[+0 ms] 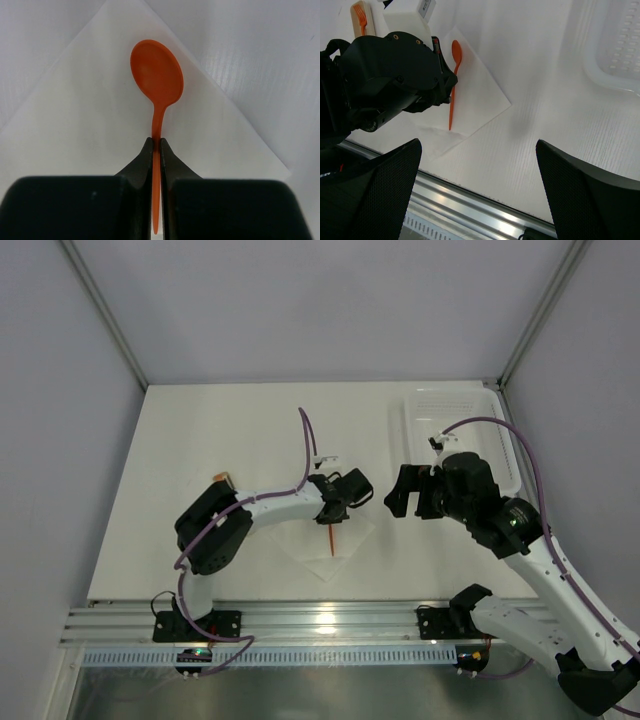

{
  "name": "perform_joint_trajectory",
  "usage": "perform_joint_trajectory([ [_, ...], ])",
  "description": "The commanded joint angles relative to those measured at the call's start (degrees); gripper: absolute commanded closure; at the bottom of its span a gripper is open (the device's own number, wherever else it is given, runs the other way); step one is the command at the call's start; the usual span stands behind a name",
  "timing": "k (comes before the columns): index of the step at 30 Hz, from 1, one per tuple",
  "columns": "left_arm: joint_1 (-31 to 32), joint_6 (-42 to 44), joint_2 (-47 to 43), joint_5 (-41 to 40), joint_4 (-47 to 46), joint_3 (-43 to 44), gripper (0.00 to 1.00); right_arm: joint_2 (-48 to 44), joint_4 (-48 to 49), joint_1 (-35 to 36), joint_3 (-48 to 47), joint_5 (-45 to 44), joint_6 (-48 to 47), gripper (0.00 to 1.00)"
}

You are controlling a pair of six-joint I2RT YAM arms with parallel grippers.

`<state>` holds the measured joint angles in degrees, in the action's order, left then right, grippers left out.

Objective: Place the utensils on the paper napkin and roll it up
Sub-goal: Place the utensils on the napkin.

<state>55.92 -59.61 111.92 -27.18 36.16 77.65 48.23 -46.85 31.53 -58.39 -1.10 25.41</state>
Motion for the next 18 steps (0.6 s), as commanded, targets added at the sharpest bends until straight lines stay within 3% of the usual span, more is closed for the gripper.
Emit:
perform_joint_trajectory([
  [1, 0.3, -0.1, 0.8, -0.4, -1.7, 0.5, 0.99, -1.0, 1.0, 0.2, -0.8, 0.3, -0.2, 0.01],
  [5, 0.3, -0.2, 1.0, -0.8, -1.6, 0.5, 0.94, -1.0, 0.9, 0.3, -0.9, 0.2, -0.3, 0.01],
  [6, 0.3, -0.2, 0.8, -1.0, -1.7, 0.2, 0.86, -1.0, 0.8, 0.2, -0.9, 0.2, -0.3, 0.01],
  [9, 0.3, -0.3, 0.2, -1.0, -3.0, -1.0, 0.77, -1.0, 0.8, 0.2, -0.9, 0.2, -0.4, 0.01],
  [18, 0.3, -0.5, -1.1, -1.9, -2.2, -1.3, 0.73, -0.9, 1.1, 0.2, -1.0, 0.2, -0.5, 0.01],
])
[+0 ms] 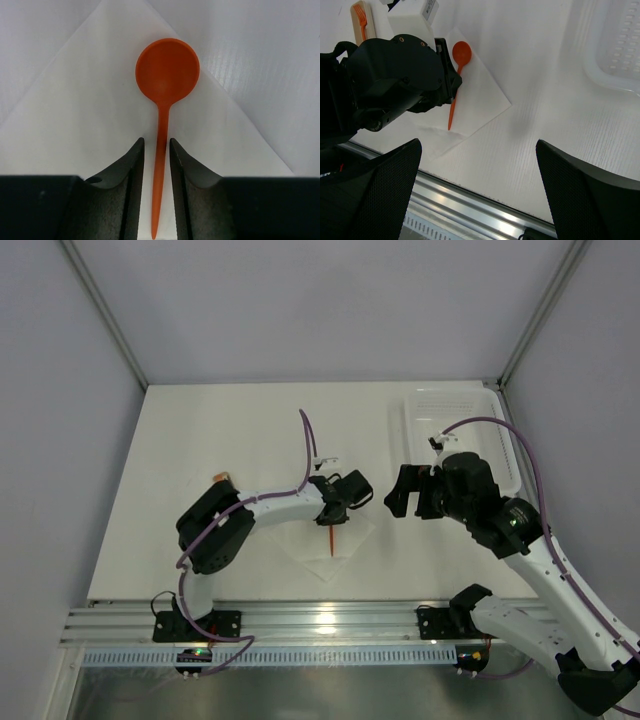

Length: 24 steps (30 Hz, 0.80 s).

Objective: Place the utensils on the paper napkin and roll it up
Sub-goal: Place the utensils on the napkin.

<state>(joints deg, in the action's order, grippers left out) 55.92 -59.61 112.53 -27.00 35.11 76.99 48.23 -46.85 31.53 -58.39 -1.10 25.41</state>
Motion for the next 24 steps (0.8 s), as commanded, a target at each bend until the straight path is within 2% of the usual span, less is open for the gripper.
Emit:
perform_joint_trajectory([
  [1, 0.3, -0.5, -2.3, -2.3, -1.0, -0.7, 0.71, -0.9, 1.1, 0.2, -0.9, 0.3, -0.5, 0.0],
  [4, 0.4, -0.4, -3.1, -2.8, -0.3, -0.5, 0.65, -0.6, 1.3, 0.2, -0.9, 0.2, -0.5, 0.01],
  [5, 0.4, -0.3, -3.7, -3.1, -0.1, -0.6, 0.6, -0.6, 1.3, 0.2, -1.0, 0.2, -0.5, 0.01],
  [11, 1.6, 0.4, -9.0, -7.0, 2.7, -0.5, 0.43, 0.1, 1.2, 0.2, -1.5, 0.2, -1.0, 0.01],
  [18, 2.2, 4.7, -18.0, -11.0, 10.2, 1.6, 0.38, 2.7, 2.2, 0.2, -2.0, 0.2, -1.6, 0.01],
  [21, 0.0, 7.8, -21.7, -8.1, 11.2, -0.2, 0.38, 4.4, 3.4, 0.3, -1.2, -0.2, -1.6, 0.0],
  [24, -5.6, 10.8, -27.6, -3.8, 9.4, -3.3, 0.39, 5.8, 5.5, 0.2, -0.8, -0.9, -0.8, 0.01],
])
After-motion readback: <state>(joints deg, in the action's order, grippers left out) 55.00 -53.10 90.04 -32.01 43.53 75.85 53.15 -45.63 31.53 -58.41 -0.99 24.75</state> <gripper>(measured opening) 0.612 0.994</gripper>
